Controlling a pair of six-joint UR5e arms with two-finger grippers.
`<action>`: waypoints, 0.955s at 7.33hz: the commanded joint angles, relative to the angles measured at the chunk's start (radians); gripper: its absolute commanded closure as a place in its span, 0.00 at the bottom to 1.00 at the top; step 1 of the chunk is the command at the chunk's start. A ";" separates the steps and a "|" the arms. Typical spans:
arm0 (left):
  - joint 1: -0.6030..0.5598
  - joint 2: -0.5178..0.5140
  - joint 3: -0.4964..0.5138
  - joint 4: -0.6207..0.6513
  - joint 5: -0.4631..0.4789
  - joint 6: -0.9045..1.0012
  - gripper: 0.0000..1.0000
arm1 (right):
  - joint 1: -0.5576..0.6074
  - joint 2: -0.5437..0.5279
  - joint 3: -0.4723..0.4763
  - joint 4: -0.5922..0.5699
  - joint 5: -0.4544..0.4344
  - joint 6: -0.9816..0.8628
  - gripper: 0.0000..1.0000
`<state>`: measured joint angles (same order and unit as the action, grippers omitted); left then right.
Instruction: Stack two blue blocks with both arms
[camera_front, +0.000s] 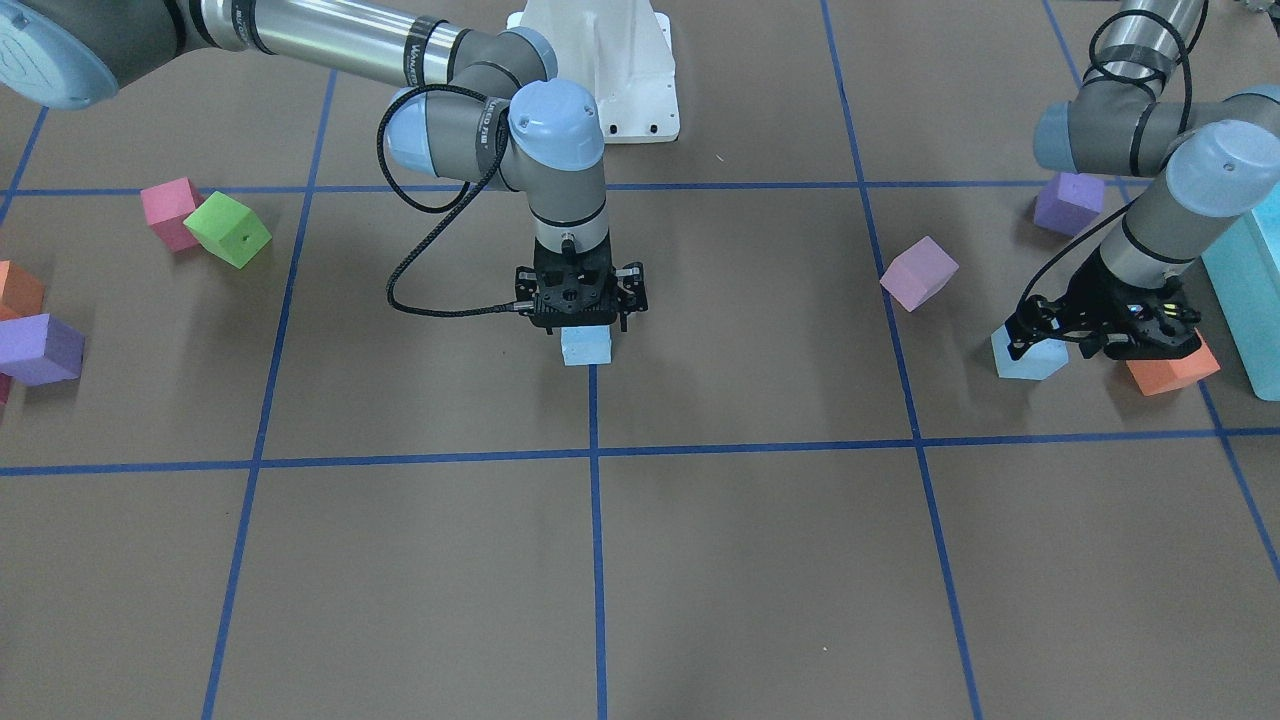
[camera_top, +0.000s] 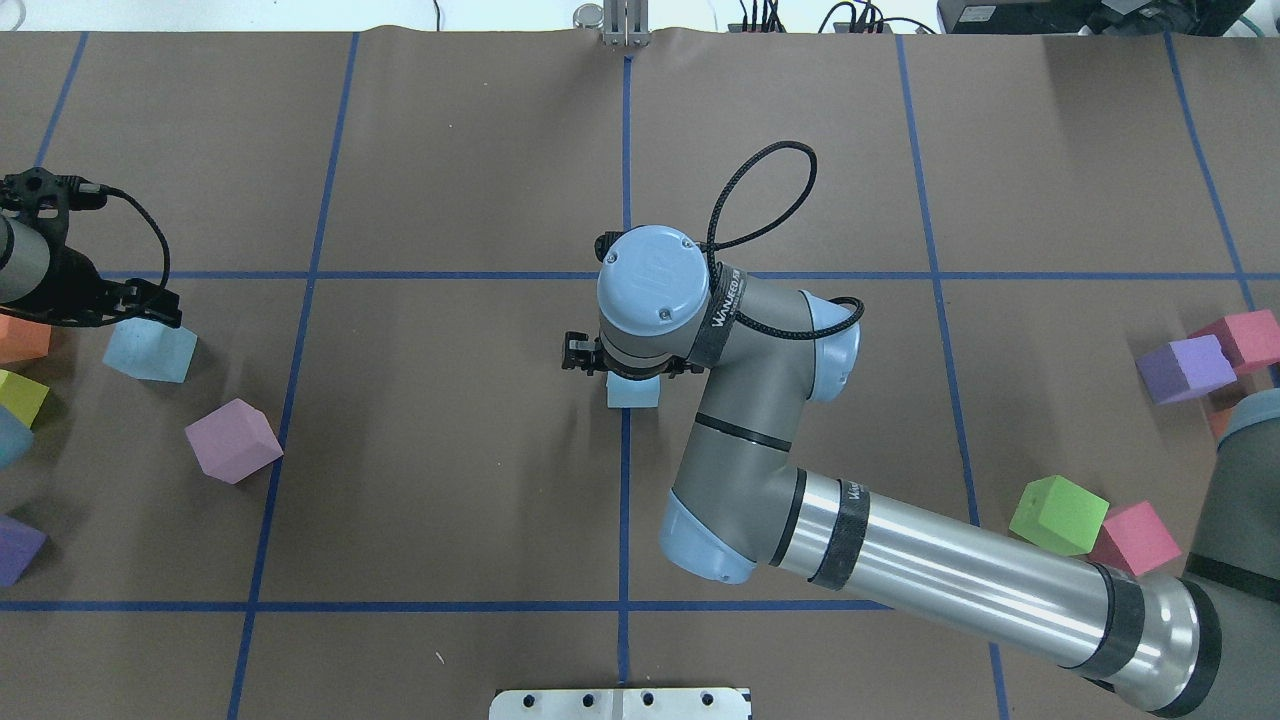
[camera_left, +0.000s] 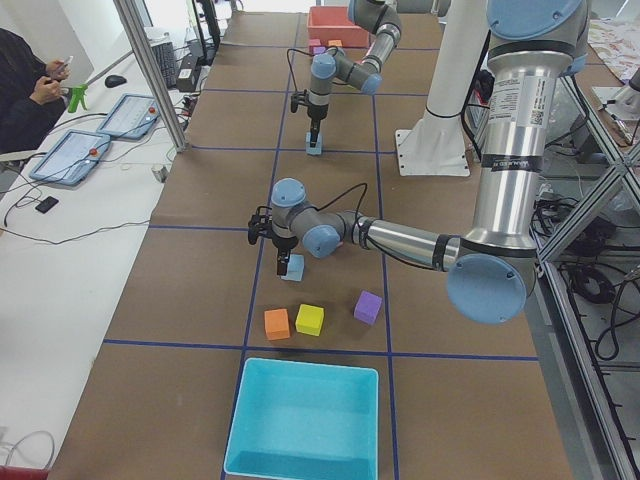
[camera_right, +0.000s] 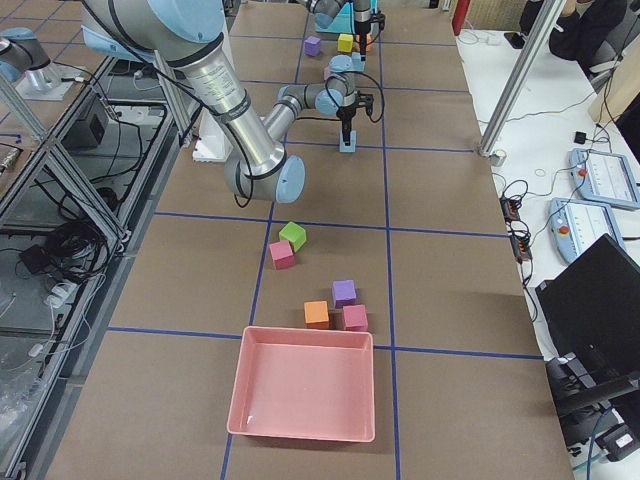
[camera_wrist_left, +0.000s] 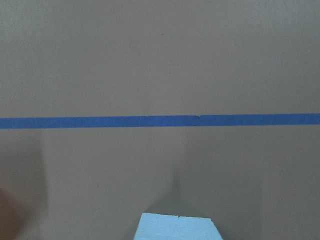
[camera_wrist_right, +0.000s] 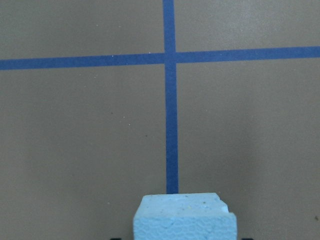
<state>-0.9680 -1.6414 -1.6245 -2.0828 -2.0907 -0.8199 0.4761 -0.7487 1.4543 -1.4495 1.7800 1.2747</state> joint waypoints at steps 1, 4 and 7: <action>0.003 0.000 0.008 0.001 0.000 0.001 0.02 | 0.059 0.020 0.015 -0.011 0.048 -0.017 0.00; 0.015 0.000 0.014 0.004 0.000 0.001 0.02 | 0.348 -0.003 0.078 -0.142 0.342 -0.268 0.00; 0.024 -0.008 0.025 0.006 0.000 0.005 0.07 | 0.608 -0.111 0.195 -0.360 0.456 -0.663 0.00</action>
<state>-0.9506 -1.6445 -1.6068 -2.0783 -2.0908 -0.8174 0.9735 -0.8105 1.6206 -1.7480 2.1959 0.7792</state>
